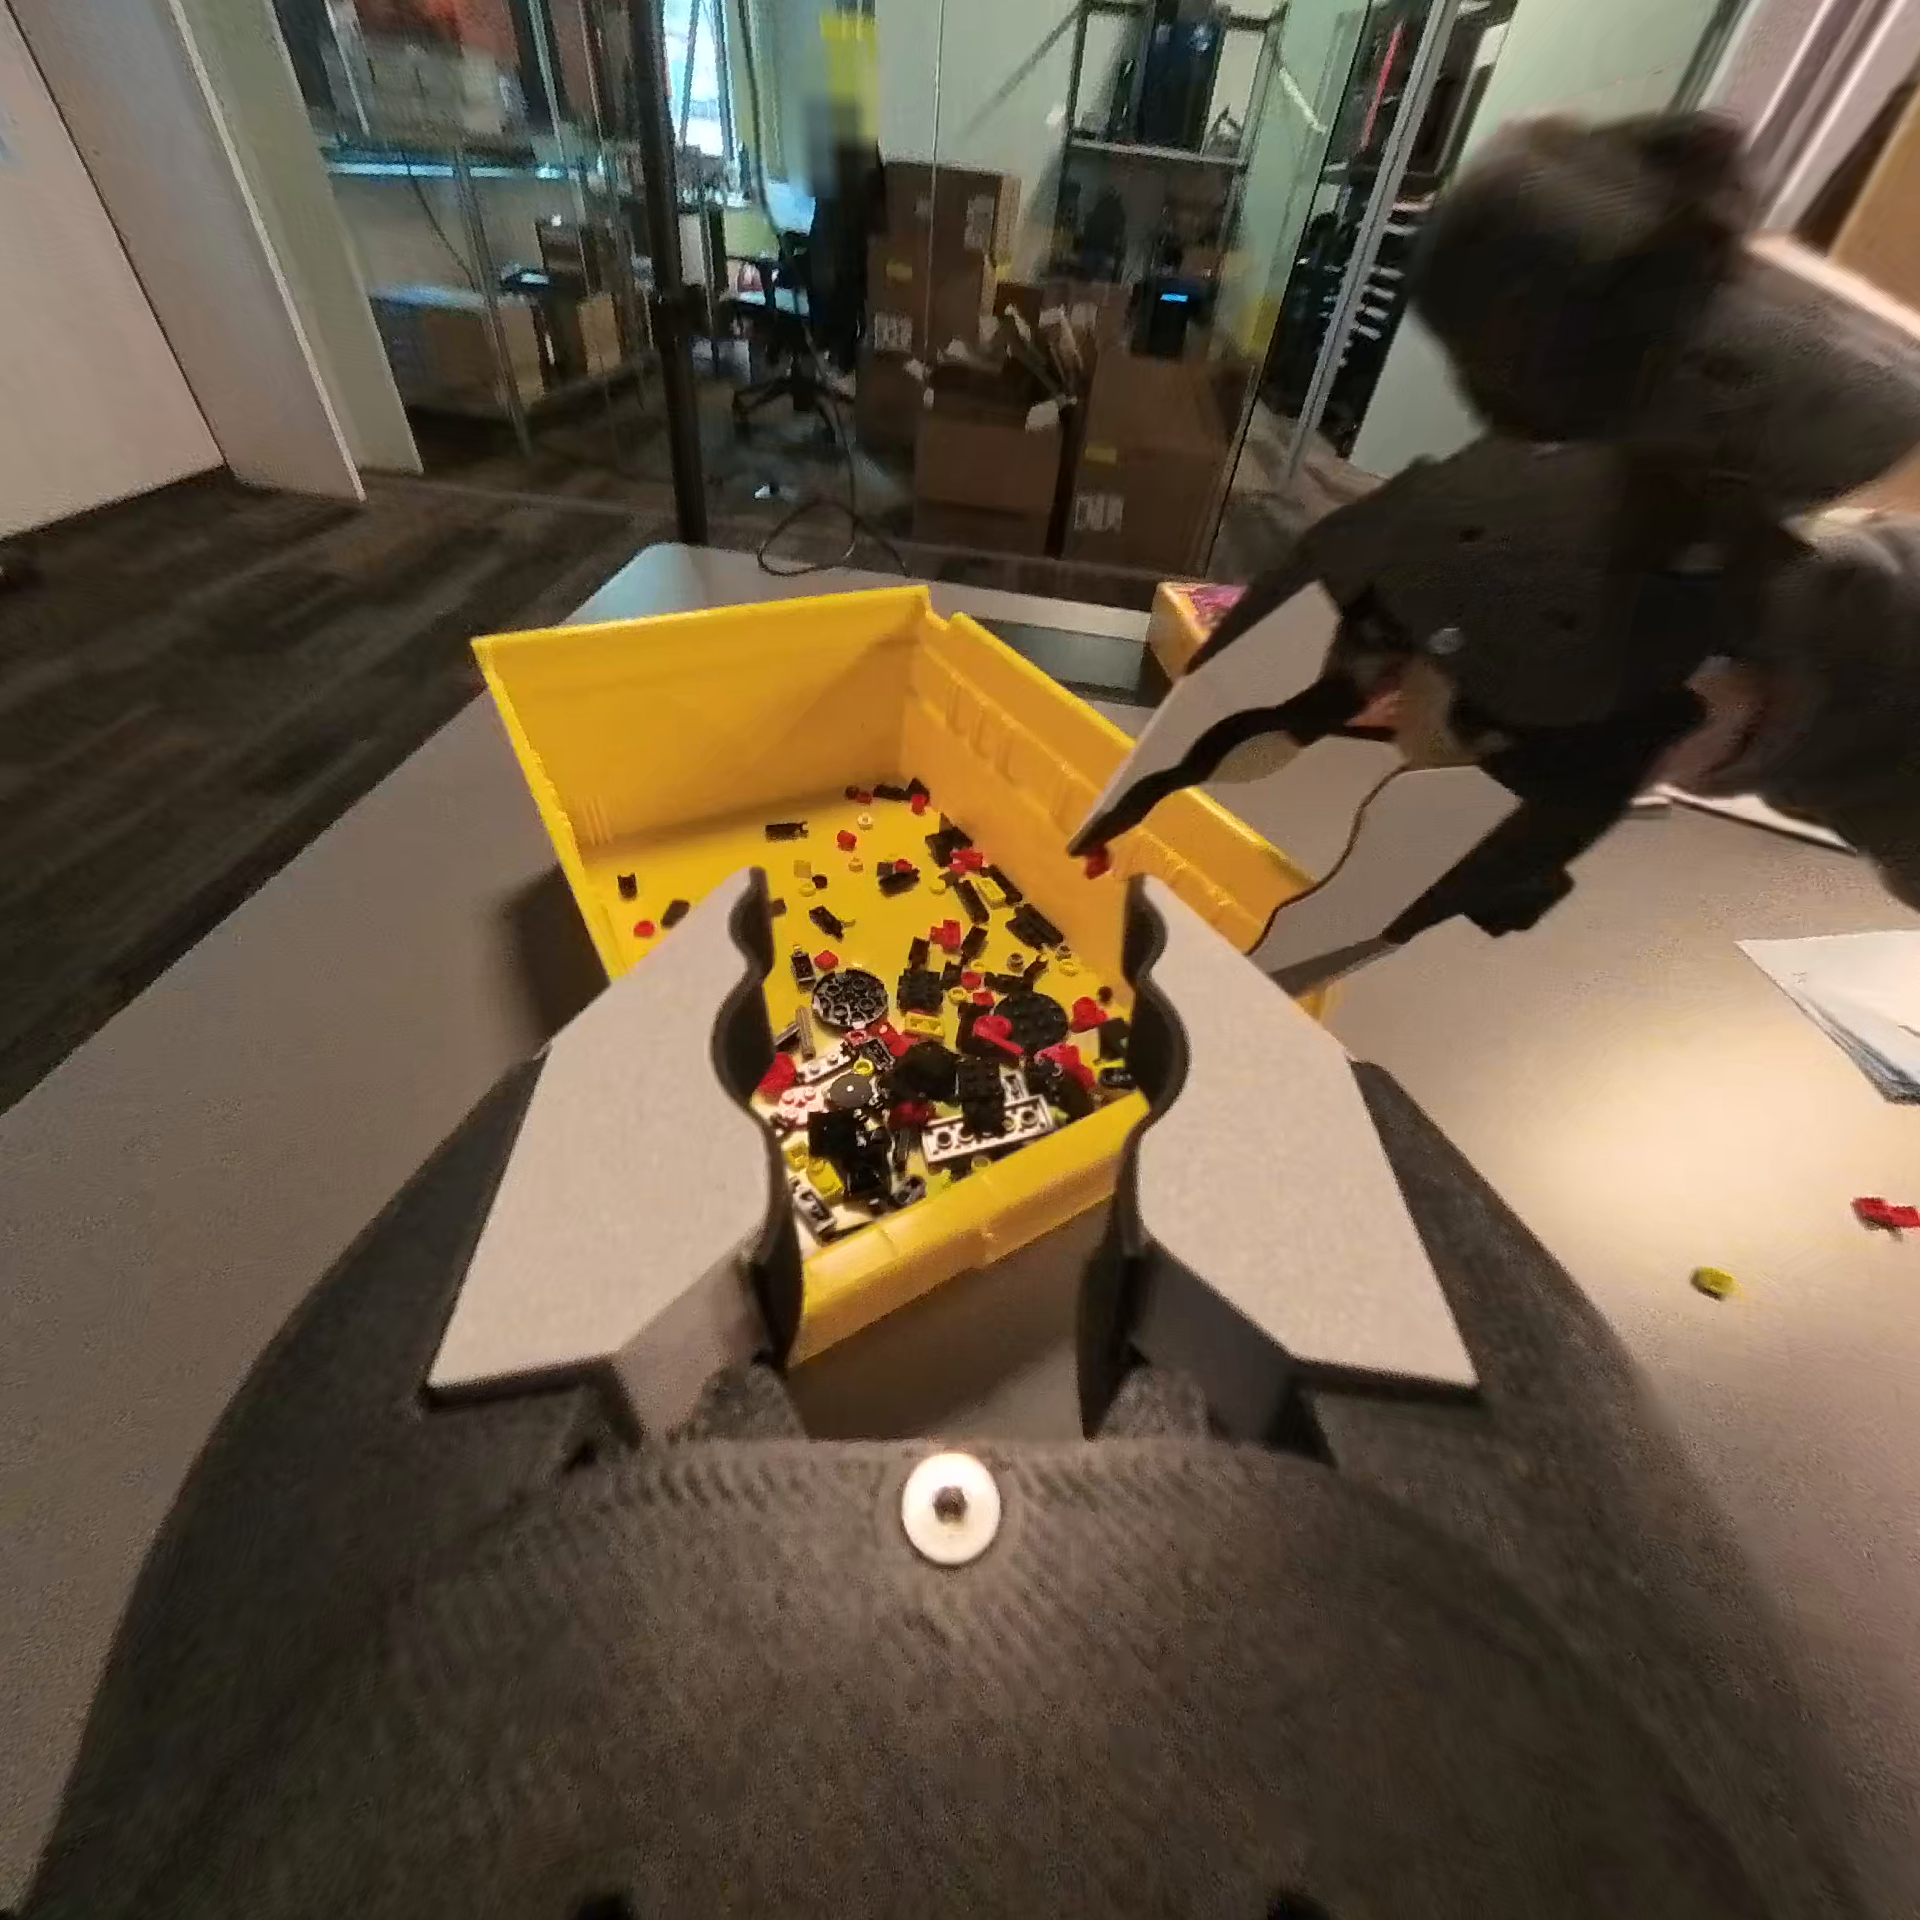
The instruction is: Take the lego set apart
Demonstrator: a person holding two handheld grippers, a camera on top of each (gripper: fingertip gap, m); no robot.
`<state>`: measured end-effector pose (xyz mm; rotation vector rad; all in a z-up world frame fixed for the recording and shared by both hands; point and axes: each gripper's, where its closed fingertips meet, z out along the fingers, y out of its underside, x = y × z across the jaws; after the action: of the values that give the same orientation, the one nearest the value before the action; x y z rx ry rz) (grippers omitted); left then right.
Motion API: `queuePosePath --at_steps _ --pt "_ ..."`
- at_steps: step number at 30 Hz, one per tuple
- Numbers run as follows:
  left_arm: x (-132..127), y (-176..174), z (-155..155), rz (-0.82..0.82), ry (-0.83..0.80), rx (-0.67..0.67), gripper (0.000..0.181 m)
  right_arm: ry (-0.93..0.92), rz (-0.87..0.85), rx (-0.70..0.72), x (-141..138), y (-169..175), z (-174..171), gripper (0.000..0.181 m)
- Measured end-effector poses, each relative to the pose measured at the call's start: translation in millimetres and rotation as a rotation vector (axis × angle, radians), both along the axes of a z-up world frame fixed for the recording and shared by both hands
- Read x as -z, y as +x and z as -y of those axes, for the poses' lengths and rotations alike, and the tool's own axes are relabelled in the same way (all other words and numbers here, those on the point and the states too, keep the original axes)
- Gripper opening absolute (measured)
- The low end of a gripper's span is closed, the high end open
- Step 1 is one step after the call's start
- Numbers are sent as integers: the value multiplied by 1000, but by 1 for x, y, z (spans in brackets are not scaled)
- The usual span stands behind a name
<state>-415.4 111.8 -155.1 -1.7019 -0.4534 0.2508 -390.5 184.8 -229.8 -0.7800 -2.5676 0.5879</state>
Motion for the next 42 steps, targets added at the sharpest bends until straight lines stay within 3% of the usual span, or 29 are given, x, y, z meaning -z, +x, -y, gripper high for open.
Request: queuePosePath --at_steps 4,8,10,15,18,20,23,25,28,30,34,42 --pt "-7 18 -8 -45 28 61 65 -85 188 -20 7 19 9 97" --pt "4 32 -31 -45 -5 151 63 -137 216 -77 1 41 19 116" --pt "20 36 -51 -28 -79 202 63 -122 197 -88 2 48 21 120" --pt "59 16 -84 7 -279 165 67 -98 124 -89 6 53 24 119" --pt "74 -3 -82 31 -382 72 58 -90 92 -70 5 56 21 119" --pt "68 -7 -77 12 -371 36 57 -94 48 -31 -2 61 12 119" --pt "42 36 -85 -20 -227 215 57 -178 -45 67 -24 92 -7 112" --pt "35 100 -93 -48 -170 491 55 -205 -87 147 -26 131 -30 100" --pt "69 198 -94 -62 -290 945 44 -251 -23 267 1 206 -59 76" --pt "102 228 -99 -123 -423 1079 44 -270 64 351 33 255 -70 62" --pt "141 259 -116 -188 -550 1238 41 -310 60 448 75 311 -74 50" --pt "165 263 -129 -185 -691 1313 27 -360 -91 541 85 317 -83 28"
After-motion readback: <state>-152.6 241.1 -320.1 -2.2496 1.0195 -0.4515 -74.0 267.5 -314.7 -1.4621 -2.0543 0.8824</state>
